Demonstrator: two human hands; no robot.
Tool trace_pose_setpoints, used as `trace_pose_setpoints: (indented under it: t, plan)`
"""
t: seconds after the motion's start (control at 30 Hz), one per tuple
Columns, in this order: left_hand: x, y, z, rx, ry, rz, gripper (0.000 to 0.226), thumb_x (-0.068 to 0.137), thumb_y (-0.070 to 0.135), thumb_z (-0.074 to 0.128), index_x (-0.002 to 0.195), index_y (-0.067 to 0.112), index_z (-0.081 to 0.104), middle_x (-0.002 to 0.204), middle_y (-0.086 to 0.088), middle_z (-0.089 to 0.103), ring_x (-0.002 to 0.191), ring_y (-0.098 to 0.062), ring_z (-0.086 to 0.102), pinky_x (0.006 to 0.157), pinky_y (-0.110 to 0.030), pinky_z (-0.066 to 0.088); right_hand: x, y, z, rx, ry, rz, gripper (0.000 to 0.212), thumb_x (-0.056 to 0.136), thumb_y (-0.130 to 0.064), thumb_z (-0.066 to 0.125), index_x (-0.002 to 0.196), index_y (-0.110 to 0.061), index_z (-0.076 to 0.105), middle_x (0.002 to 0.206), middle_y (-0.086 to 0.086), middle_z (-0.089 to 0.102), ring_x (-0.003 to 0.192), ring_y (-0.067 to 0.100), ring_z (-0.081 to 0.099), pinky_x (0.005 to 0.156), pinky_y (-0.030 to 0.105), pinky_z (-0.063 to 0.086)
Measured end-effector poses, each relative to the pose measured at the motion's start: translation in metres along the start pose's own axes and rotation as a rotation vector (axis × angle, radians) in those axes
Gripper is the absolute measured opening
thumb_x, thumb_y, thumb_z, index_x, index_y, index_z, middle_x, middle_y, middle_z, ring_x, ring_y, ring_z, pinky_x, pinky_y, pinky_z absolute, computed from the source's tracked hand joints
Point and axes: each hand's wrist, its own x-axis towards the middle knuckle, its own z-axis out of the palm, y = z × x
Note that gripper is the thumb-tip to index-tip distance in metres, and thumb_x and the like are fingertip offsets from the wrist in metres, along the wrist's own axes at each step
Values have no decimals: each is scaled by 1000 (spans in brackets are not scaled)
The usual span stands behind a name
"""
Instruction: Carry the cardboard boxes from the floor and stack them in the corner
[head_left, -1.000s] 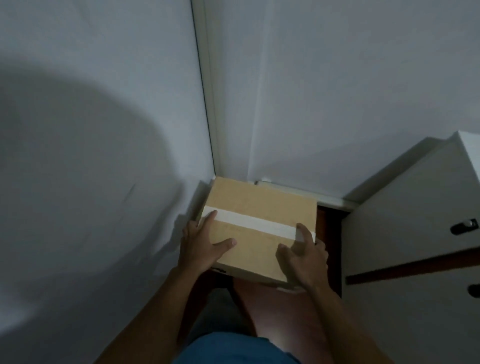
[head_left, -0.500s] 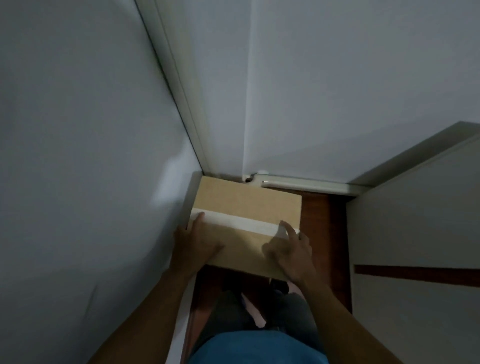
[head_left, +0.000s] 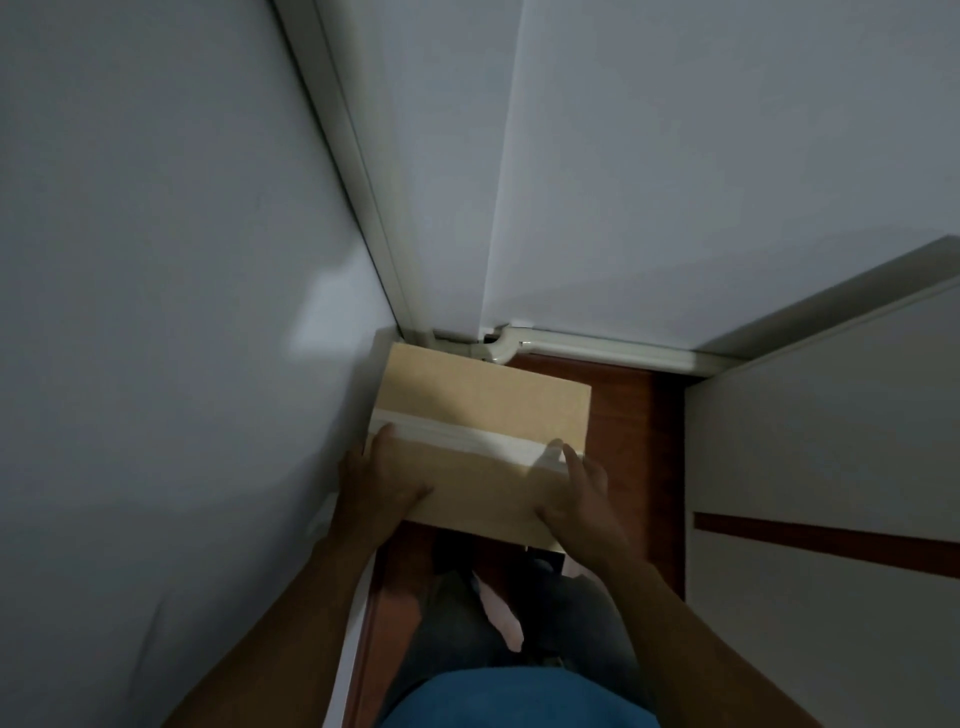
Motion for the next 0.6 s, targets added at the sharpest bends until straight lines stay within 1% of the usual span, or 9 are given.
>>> trace_pose_setpoints:
  t: [0.07,0.13,0.17,0.27,0.37,0.43,0.47,0.57,0.6]
  plan:
    - [3,-3,4,32,-52,-4,113,67,48,84,156,22,18,142,-26,33,128,-45,38,107,-49,37,4,0,2,-13,-21,-3,94,83,-20,72,155,-34,12,158,8,9,134,33,39,97,39,52]
    - [3,-6,9,65,-118,-19,119,68,50,83,157,26,8,145,-25,24,130,-45,34,109,-48,35,4,-3,5,-32,-26,6,89,85,-16,69,154,-32,16,157,10,9,133,32,39,91,32,51]
    - [2,-6,9,73,-136,-28,120,68,51,82,157,27,5,146,-25,21,132,-44,32,110,-48,34,2,-4,6,-51,-20,-4,86,85,-15,67,153,-30,18,156,11,9,132,32,39,89,32,51]
    - [5,-6,10,139,-148,5,117,71,54,77,157,25,4,153,-27,17,138,-45,26,112,-48,32,-2,-4,7,-123,1,-70,77,87,-11,63,153,-14,24,152,13,18,135,35,37,100,42,49]
    - [6,-4,10,209,-132,59,109,76,55,71,157,18,10,157,-26,18,142,-43,21,113,-47,32,-8,-10,3,-60,-6,24,79,89,-12,60,156,-13,19,154,12,17,129,32,44,97,45,51]
    - [5,3,7,202,-95,76,102,80,52,69,157,17,13,161,-23,9,147,-41,12,116,-50,24,-13,-16,1,-74,13,24,76,90,-12,58,156,-13,20,154,14,22,132,32,42,103,43,47]
    - [7,7,7,202,-74,107,96,82,50,68,156,14,18,162,-22,9,148,-41,10,116,-51,22,-15,-17,0,-86,22,8,74,90,-11,57,156,-12,21,153,15,27,133,32,41,105,41,45]
    - [2,28,-3,165,-3,210,75,83,39,61,147,6,40,155,-24,29,145,-43,22,115,-54,28,-27,-25,-4,-134,57,-35,69,90,-12,55,153,-10,27,147,17,39,131,31,43,103,35,42]
    - [1,33,-3,132,-14,225,70,84,36,61,145,6,43,154,-23,32,144,-42,25,114,-53,30,-30,-24,-4,-153,58,-39,67,90,-13,55,152,-9,29,147,17,40,132,30,43,102,33,40]
